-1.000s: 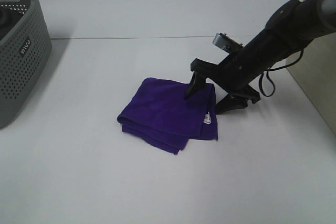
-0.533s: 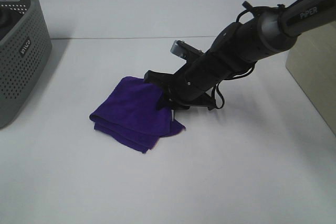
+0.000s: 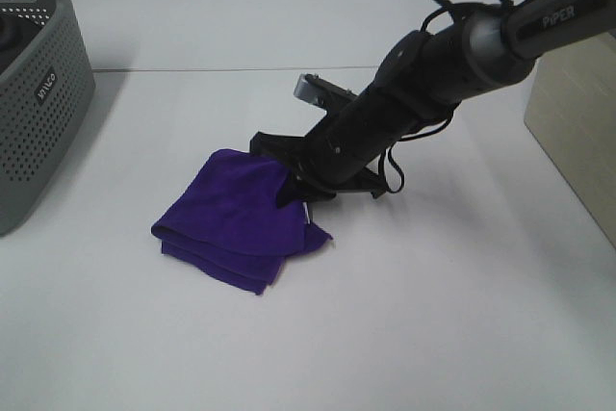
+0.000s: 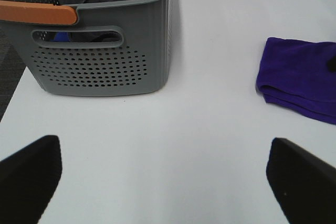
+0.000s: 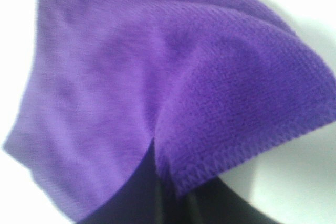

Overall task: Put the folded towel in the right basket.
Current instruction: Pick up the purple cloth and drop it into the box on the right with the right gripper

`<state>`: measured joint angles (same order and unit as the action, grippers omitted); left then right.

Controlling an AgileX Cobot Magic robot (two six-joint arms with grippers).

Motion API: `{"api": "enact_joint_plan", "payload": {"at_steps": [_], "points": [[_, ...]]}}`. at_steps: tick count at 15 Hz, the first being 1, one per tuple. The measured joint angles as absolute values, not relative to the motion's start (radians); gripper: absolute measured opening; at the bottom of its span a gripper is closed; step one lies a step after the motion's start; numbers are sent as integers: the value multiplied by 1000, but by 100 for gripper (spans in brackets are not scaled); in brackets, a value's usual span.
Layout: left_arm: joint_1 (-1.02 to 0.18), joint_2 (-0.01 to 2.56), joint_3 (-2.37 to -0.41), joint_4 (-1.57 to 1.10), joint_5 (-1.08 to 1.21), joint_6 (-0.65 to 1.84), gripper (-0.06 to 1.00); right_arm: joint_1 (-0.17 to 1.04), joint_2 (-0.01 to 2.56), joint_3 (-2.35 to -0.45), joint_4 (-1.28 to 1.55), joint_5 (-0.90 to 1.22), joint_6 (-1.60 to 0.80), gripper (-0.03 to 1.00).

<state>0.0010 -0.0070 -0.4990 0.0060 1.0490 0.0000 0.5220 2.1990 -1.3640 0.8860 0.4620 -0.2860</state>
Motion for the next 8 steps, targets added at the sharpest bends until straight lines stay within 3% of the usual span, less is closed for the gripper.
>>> {"api": "enact_joint_plan", "payload": {"at_steps": [3, 7, 8], "points": [[1, -7, -499, 6, 1049, 0, 99, 468, 2021, -1471, 813, 578, -286, 4], [1, -7, -499, 6, 1049, 0, 99, 272, 1704, -1533, 645, 752, -252, 4], [1, -7, -499, 6, 1049, 0, 99, 144, 1611, -1564, 550, 814, -219, 4]]}}
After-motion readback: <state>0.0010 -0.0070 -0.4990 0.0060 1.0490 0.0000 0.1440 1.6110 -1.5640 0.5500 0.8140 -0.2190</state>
